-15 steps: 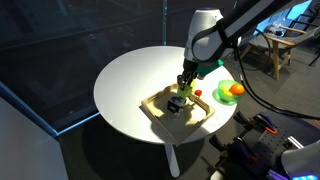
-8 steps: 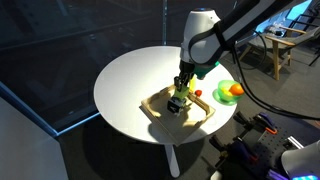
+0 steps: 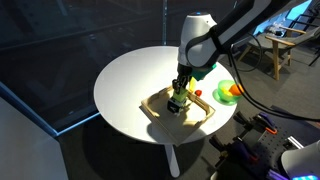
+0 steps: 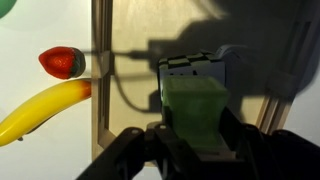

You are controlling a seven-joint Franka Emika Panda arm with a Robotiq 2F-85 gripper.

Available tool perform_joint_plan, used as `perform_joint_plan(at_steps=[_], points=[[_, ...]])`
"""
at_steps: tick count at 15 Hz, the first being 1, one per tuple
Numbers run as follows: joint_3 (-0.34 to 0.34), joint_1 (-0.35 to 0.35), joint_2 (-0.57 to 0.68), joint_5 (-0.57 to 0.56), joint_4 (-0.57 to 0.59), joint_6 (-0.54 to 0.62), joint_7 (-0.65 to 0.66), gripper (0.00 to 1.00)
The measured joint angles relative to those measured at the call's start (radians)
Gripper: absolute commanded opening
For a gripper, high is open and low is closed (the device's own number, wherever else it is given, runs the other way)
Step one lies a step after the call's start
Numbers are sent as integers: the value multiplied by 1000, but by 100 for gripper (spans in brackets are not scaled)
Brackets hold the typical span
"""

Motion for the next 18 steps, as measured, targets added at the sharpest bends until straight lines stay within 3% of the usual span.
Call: perform_joint_plan(at_steps=[1,2,3,6,18], points=[[1,0,4,0,0,0,0,25],[1,0,6,0,1,0,0,75],[1,0,9,0,1,0,0,76],[1,0,13,0,1,0,0,99],[13,0,5,5,3,-8,0,100]])
